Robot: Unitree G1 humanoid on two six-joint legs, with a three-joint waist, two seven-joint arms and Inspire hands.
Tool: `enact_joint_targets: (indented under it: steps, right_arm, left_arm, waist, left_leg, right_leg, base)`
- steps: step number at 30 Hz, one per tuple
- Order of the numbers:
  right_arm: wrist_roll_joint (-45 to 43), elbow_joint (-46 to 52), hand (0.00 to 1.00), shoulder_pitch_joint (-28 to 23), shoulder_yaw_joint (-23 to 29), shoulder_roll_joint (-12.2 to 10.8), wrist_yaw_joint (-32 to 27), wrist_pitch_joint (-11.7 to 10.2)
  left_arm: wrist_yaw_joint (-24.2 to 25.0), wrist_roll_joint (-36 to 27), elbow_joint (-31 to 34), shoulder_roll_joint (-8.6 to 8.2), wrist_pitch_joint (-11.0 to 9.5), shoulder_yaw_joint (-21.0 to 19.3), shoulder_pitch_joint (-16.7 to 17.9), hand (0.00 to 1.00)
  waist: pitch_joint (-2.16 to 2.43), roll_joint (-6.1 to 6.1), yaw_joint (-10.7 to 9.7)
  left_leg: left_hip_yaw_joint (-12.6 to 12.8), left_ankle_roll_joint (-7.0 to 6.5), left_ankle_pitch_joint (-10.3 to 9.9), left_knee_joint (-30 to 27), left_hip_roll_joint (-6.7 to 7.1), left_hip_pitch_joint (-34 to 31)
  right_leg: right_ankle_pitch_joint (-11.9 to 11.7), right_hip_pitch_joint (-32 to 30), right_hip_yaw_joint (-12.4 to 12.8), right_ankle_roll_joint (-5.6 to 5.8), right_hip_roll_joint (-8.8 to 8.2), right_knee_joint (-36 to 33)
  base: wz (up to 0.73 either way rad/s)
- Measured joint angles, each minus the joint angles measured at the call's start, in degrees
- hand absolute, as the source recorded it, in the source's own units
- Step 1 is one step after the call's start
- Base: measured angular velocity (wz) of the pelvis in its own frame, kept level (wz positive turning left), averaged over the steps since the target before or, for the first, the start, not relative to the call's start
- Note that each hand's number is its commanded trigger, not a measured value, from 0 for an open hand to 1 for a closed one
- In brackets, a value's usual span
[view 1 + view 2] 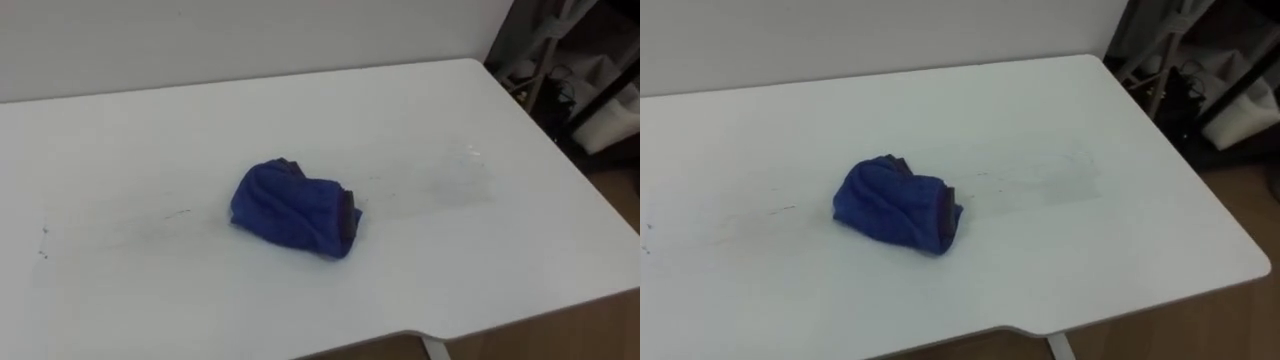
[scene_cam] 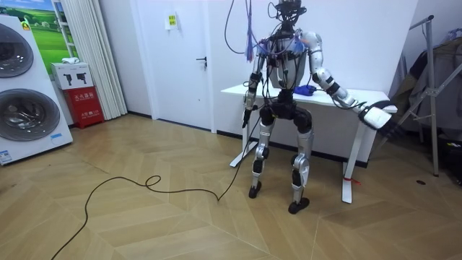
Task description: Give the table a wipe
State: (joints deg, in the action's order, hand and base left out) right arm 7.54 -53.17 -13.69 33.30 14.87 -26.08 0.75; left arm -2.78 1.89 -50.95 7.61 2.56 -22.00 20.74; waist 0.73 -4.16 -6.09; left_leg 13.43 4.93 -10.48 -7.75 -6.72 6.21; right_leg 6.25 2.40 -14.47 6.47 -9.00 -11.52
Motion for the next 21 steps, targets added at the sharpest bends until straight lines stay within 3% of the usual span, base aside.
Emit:
enact_joint_targets:
  steps: [2,6,8,14,17,21]
  right_arm:
    - [-0.19,-3.84,0.0,-0.1,-1.46,-1.43,2.54,0.05]
    - [-1.7,-8.53,0.0,0.12,-7.51,-4.05,6.37,0.18]
    - [-5.71,-11.33,0.0,0.55,-11.45,-4.86,8.66,0.53]
    - [-13.35,-13.59,0.0,3.27,-18.57,-6.94,11.79,0.56]
    - [-16.14,-13.69,0.0,5.09,-22.41,-7.84,13.05,0.5]
    - [-17.09,-14.39,0.0,6.91,-25.33,-8.08,14.76,-0.29]
  left_arm:
    - [-0.05,0.28,-0.84,-0.04,-0.06,0.18,-0.08,0.0]
    - [-0.73,1.25,-3.67,0.08,-0.11,2.43,-1.26,0.0]
    - [-0.73,1.33,-5.67,-0.1,-0.18,4.34,-2.65,0.0]
    - [-2.17,3.88,-8.48,-0.27,-0.51,6.46,-4.39,0.0]
    - [-3.43,4.52,-8.64,-0.75,-0.7,7.54,-4.7,0.0]
    - [-5.43,5.01,-8.79,-1.52,-1.0,7.71,-5.08,0.0]
  waist:
    - [-0.2,0.56,0.29]
    - [-0.04,1.11,0.61]
    - [-0.18,1.4,1.97]
    - [-0.27,2.78,3.76]
    - [-0.39,2.94,5.37]
    - [-0.44,2.85,5.8]
  left_leg:
    - [-0.09,0.04,-0.05,-0.03,-0.05,0.29]
    - [-0.65,0.07,-0.07,-0.21,-0.05,0.27]
    - [-0.67,0.06,-0.23,-0.58,-0.06,0.32]
    - [-2.5,0.17,-0.35,-1.11,-0.06,0.27]
    - [-2.76,0.1,-0.29,-1.23,-0.06,-0.08]
    - [-3.79,0.1,-0.29,-1.55,-0.04,-0.84]
  right_leg:
    - [0.0,0.41,-0.05,0.0,0.05,0.12]
    - [0.02,0.83,-0.42,0.02,0.04,0.16]
    - [0.02,1.01,-0.39,0.02,0.03,0.16]
    - [0.04,2.59,-1.61,0.07,0.07,0.96]
    - [0.07,2.52,-1.93,0.08,0.06,0.99]
    - [0.07,2.57,-2.7,0.09,0.04,1.17]
  base:
    - [0.02]
    - [0.05]
    - [0.0]
    - [0.12]
    - [0.07]
    - [0.13]
